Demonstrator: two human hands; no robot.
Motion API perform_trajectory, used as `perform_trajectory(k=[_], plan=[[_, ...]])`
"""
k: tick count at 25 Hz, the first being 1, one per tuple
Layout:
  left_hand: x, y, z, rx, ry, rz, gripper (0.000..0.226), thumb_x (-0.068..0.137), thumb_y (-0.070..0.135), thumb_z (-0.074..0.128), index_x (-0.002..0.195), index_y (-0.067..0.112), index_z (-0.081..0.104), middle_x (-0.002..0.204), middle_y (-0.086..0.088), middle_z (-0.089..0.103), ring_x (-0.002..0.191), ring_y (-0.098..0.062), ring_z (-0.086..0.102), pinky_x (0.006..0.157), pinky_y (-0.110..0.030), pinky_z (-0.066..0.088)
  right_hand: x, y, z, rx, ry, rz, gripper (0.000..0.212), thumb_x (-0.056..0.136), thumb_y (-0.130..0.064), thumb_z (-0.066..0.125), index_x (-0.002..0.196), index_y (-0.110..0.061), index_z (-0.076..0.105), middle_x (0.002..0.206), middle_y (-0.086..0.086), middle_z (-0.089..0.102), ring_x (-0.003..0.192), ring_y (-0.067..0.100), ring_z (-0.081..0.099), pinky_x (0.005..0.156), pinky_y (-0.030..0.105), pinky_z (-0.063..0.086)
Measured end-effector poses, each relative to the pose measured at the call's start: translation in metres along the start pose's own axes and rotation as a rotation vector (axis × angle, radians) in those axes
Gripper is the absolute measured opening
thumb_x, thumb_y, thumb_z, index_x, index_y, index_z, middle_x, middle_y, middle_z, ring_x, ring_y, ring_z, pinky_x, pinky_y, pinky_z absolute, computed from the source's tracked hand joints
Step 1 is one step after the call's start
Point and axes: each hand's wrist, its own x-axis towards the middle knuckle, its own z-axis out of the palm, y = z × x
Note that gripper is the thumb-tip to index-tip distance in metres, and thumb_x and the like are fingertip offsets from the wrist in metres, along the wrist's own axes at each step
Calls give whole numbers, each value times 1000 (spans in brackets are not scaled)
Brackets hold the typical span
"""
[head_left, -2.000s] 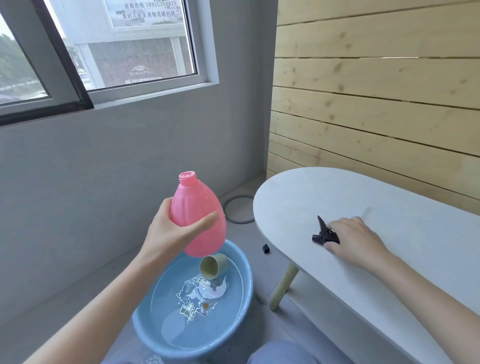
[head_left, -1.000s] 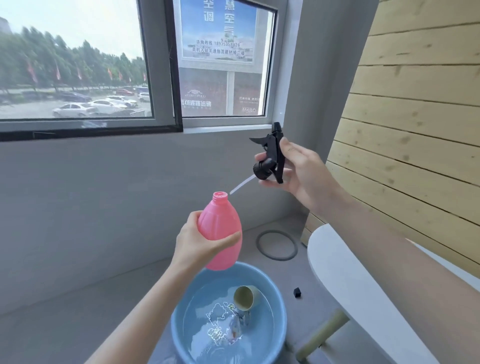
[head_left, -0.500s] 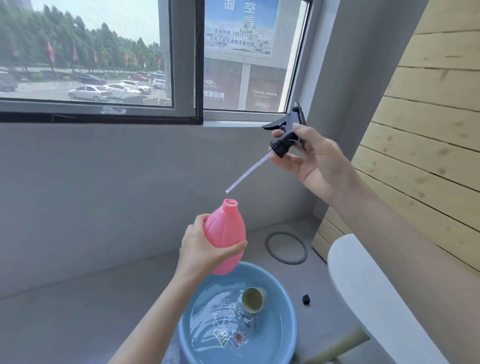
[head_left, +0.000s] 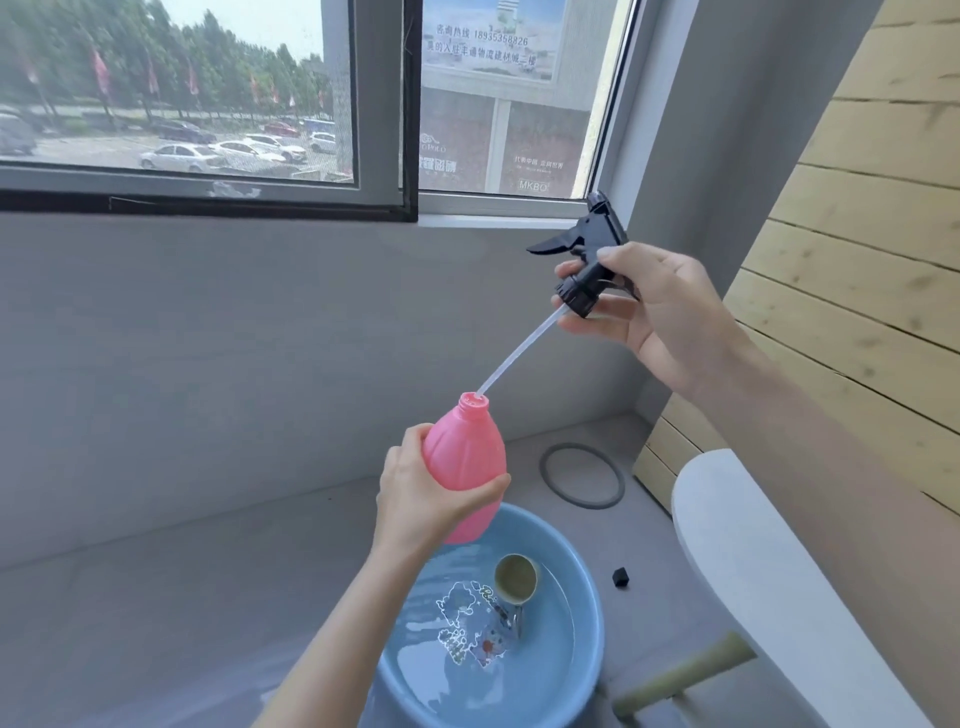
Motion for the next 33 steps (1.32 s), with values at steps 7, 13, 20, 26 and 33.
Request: perform_trajectory(k=[7,13,20,26,33], plan=[[2,1,6,36,11,30,80,52,48,87,118,33,45,110,6,48,97,-12,48,89,-35,46,3,25,6,-134,-82,95,9,94,-7,54,96,-2,62,98,15,68,82,29,64,67,37,60],[12,5,16,-4,4,46,77,48,53,85,111,38,43,109,13,54,100,-12,54,88,-40,50,25,33,6,-463,-277,94,32,85,2,66,116,2,60,101,19,62,87,20,64,80,33,59],[26,13,26,-23,6,33,77,42,60,78,108,40,42,104,18,56,99,-12,56,86,-41,51,47,41,-4,-646,-369,82,28,86,-1,66,114,0,62,111,20,69,95,21,65,95,37,52],[33,18,33,-31,-3,30,72,54,50,84,110,39,41,105,18,54,100,-12,53,88,-40,50,52,52,-7,-731,-440,103,25,85,-4,66,110,-2,63,108,16,71,106,30,66,100,42,48],[37,21,37,-44,5,36,73,53,51,85,111,39,42,107,16,54,101,-13,52,89,-40,49,57,46,-4,-775,-485,64,23,86,-4,65,108,-4,64,105,9,73,105,29,65,101,44,47]])
